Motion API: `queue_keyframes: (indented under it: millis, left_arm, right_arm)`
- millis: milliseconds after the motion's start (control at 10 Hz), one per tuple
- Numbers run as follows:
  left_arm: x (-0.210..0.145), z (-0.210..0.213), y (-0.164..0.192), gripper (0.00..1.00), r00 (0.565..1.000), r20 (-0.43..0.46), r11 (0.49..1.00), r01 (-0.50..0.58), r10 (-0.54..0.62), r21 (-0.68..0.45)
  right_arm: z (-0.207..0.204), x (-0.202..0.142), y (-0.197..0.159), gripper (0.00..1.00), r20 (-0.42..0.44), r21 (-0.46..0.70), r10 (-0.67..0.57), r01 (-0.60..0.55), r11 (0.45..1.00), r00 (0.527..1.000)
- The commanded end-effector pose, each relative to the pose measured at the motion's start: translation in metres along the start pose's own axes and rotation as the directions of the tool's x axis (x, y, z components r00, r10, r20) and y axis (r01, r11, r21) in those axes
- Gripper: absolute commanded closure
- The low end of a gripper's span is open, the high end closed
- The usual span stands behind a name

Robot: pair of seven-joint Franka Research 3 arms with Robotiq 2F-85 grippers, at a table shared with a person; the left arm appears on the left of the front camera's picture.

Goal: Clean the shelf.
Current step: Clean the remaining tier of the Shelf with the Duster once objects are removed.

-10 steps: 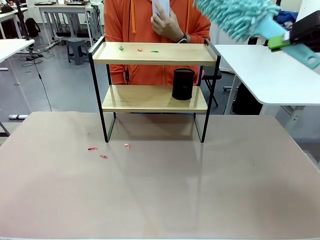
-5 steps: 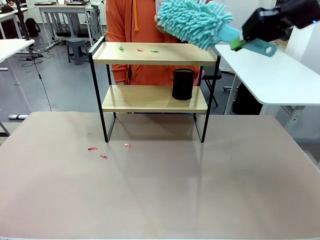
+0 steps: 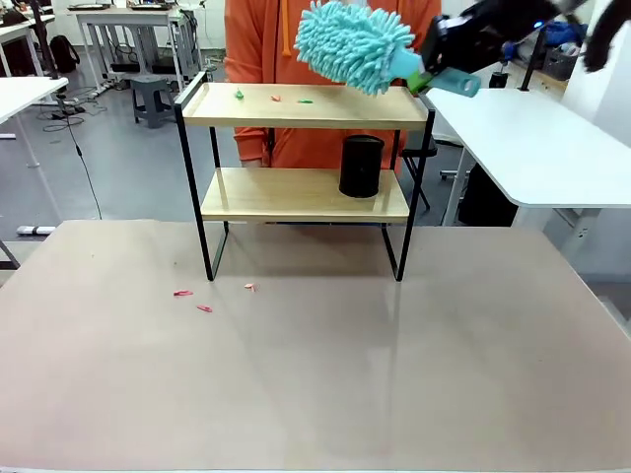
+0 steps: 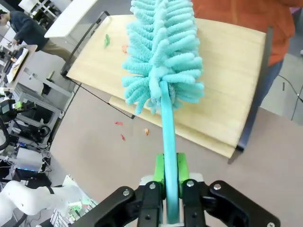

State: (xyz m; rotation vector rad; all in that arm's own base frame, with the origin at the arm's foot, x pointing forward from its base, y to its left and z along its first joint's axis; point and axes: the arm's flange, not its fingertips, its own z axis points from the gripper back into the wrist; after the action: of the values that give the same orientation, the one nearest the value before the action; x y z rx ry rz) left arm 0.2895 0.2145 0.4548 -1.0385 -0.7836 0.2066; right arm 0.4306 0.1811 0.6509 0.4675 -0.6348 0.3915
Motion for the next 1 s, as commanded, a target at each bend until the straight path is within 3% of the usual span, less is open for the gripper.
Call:
queue_keyframes:
  millis: [0, 200, 700, 900]
  left_arm:
    - [-0.003, -0.002, -0.001, 0.0, 1.0, 0.017, 1.0, 0.02, -0.02, -0.017]
    - [-0.003, -0.002, -0.001, 0.0, 1.0, 0.017, 1.0, 0.02, -0.02, -0.017]
    - [-0.003, -0.002, -0.001, 0.0, 1.0, 0.017, 1.0, 0.02, -0.02, -0.017]
    - [-0.003, -0.002, -0.001, 0.0, 1.0, 0.017, 1.0, 0.02, -0.02, -0.017]
  right_arm:
    - [-0.008, 0.014, -0.004, 0.87, -0.002, 0.048, -0.002, 0.002, 0.999, 1.0]
    - [-0.023, 0.017, -0.01, 0.87, -0.061, 0.061, -0.003, 0.007, 0.998, 0.998]
    - [-0.023, 0.016, -0.011, 0.87, -0.217, 0.273, 0.076, -0.015, 0.962, 0.973]
    - [-0.015, 0.011, -0.017, 0.87, -0.329, 0.347, 0.174, -0.053, 0.937, 0.928]
